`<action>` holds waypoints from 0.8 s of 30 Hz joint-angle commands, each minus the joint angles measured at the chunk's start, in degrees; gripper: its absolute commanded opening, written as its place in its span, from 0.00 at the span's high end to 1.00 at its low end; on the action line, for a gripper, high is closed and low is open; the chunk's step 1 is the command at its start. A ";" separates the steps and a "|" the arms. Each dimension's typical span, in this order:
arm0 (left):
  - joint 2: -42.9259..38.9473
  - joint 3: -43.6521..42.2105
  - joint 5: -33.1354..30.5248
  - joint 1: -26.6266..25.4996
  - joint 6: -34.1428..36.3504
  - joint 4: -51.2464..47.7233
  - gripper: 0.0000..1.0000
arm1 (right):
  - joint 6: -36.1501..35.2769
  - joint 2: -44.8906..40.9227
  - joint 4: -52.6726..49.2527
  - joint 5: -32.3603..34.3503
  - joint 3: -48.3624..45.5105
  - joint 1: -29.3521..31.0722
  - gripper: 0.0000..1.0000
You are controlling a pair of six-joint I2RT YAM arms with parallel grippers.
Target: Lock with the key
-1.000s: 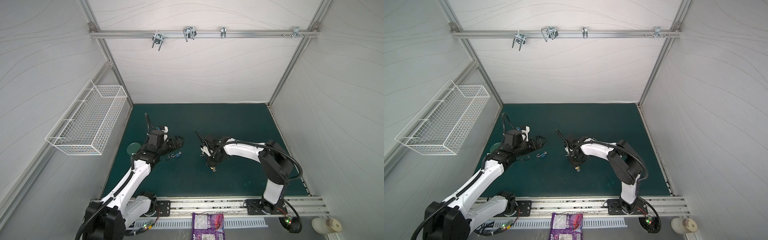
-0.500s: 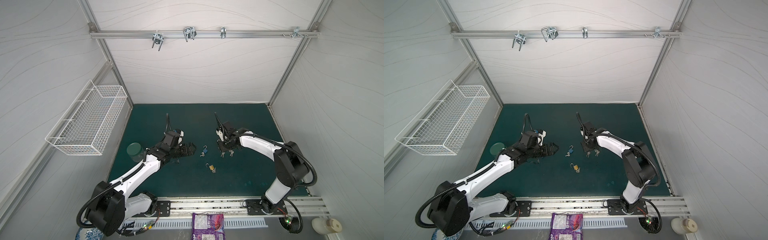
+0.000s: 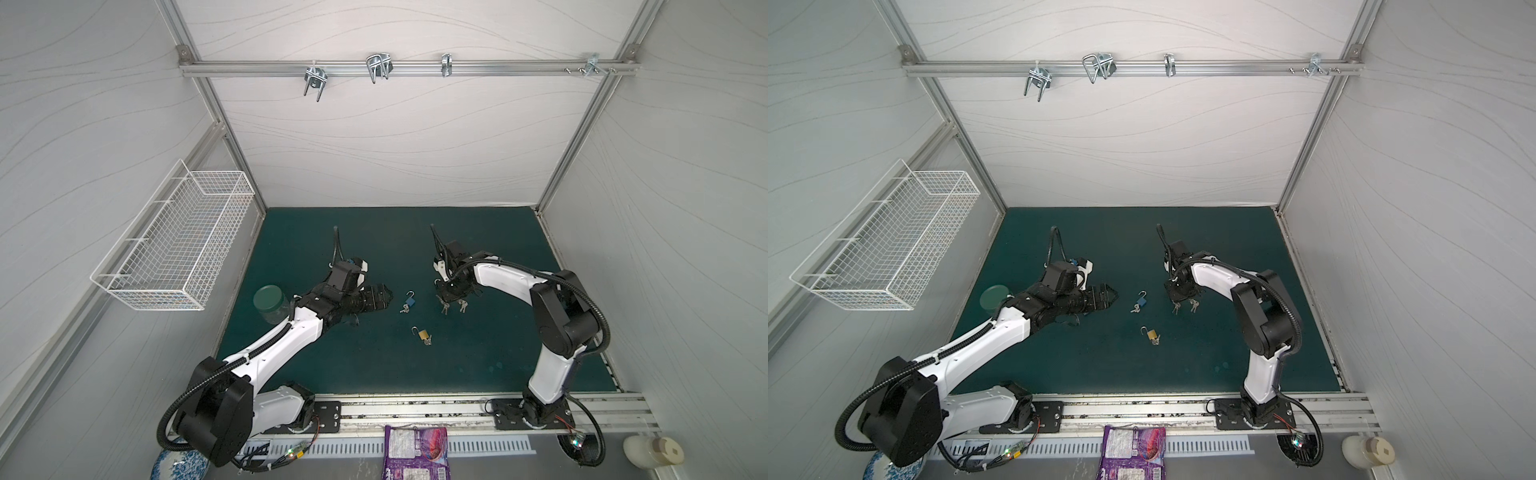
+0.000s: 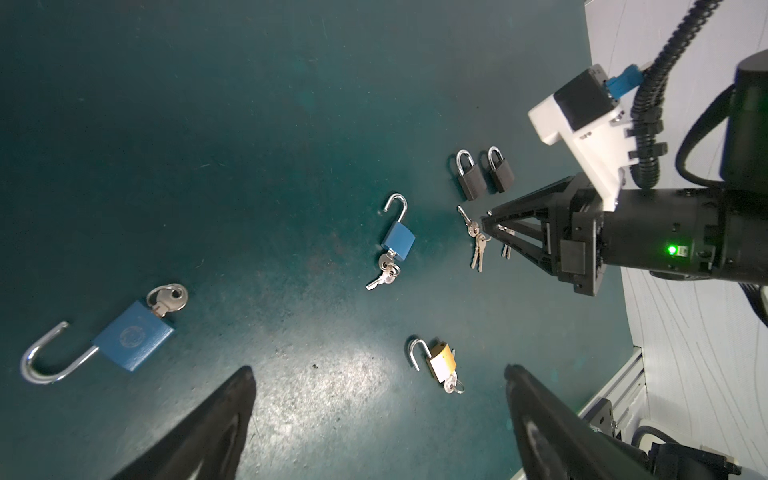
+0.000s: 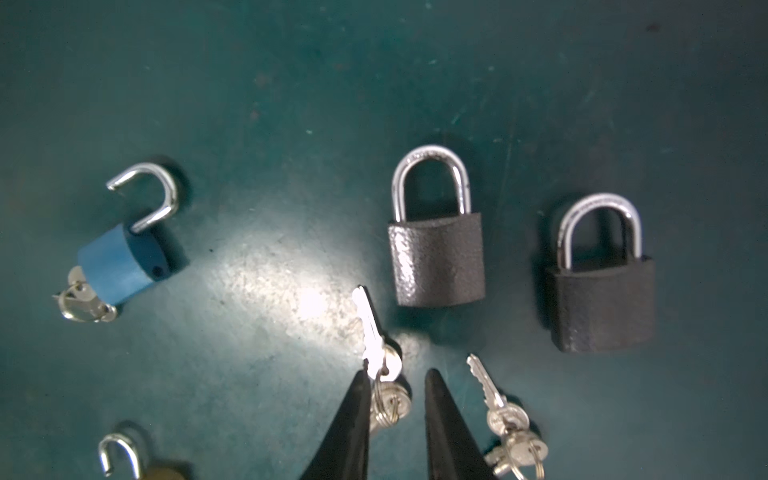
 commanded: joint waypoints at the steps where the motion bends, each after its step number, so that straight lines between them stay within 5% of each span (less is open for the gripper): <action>1: -0.22 1.97 -0.45 -0.19 -0.13 2.07 0.06 | -1.23 1.49 -2.83 -1.44 1.11 -0.22 0.75; 7: -0.74 1.62 -1.23 -0.17 -0.32 2.03 0.06 | -1.24 1.29 -3.27 -1.52 0.59 -0.24 0.75; 18: -2.68 0.13 -2.45 0.53 -0.93 1.30 0.07 | -1.01 -3.28 -3.64 -1.26 -3.01 -0.28 0.99; 24: -3.90 -0.30 -2.57 0.97 -1.22 0.75 0.08 | 0.19 -11.21 -5.37 -1.48 -6.22 1.51 1.00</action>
